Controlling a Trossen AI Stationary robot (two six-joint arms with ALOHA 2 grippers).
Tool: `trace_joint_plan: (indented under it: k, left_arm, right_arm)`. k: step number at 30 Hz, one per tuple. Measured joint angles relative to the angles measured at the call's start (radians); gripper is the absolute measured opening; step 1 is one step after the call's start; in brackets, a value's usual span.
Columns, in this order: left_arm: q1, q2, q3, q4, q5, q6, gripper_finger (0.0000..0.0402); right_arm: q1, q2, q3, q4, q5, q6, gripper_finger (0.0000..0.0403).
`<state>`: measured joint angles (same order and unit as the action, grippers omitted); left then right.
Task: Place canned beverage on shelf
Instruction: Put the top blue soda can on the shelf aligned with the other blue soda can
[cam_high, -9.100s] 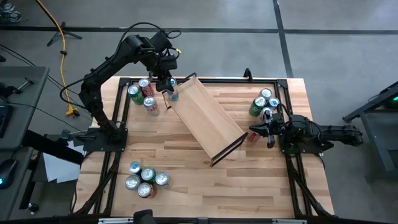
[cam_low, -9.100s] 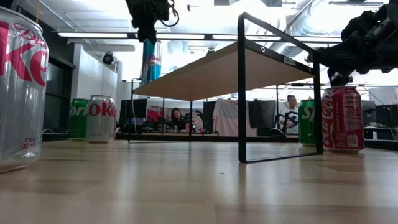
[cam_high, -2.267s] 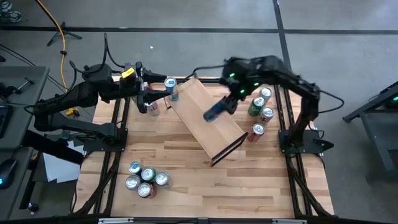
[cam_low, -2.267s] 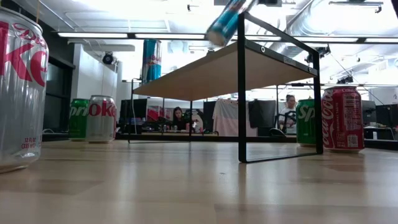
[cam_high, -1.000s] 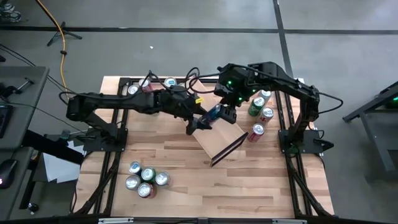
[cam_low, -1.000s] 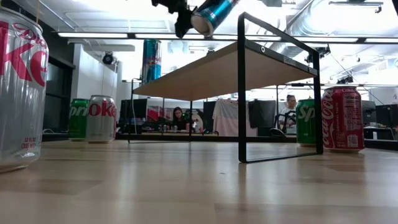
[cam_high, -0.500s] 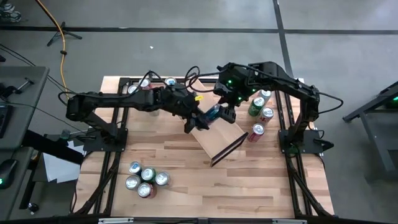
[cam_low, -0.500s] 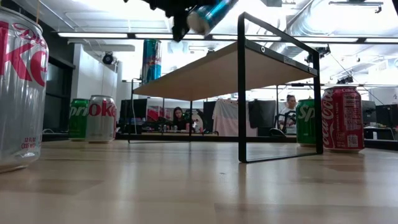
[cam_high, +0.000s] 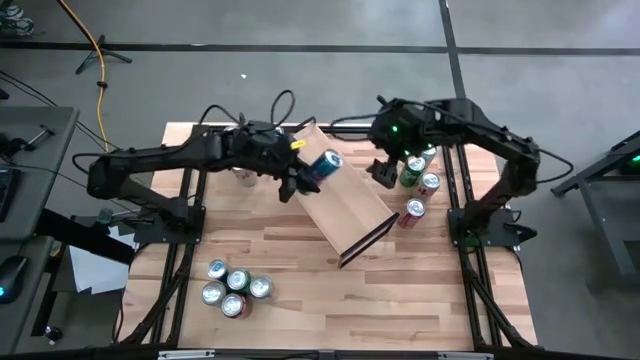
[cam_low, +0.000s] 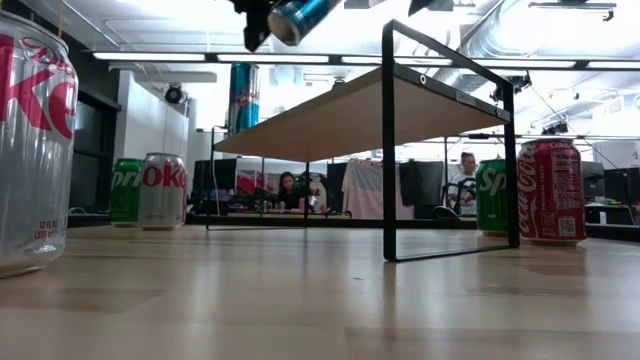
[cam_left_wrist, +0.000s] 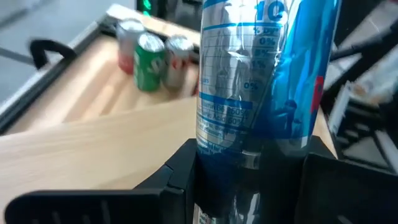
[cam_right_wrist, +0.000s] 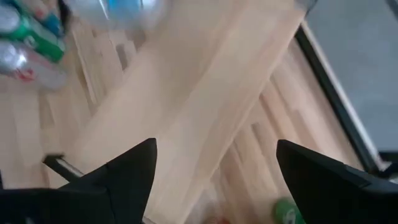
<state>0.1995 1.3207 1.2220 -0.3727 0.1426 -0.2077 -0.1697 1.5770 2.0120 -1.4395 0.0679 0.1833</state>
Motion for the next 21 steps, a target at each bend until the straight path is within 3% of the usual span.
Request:
trace_joint_plan:
  k: [5, 11, 15, 21]
  left_arm:
    - [-0.011, -0.115, -0.206, 0.296, -0.019, -0.135, 0.008]
    - [-0.023, -0.126, -0.436, 0.838, -0.102, -0.293, 0.008]
    - [-0.024, -0.061, -0.44, 0.939, -0.117, -0.32, 0.008]
    - [-0.025, 0.029, -0.376, 0.951, 0.011, -0.301, 0.008]
  right_arm:
    - [-0.001, -0.226, -0.438, 0.35, -0.103, 0.109, 0.0316]
    - [-0.001, -0.386, -0.792, 1.09, -0.148, 0.295, 0.0316]
    - [-0.001, -0.366, -0.879, 1.393, -0.139, 0.333, 0.0316]
    - [-0.001, -0.28, -0.831, 1.424, -0.185, 0.275, 0.0316]
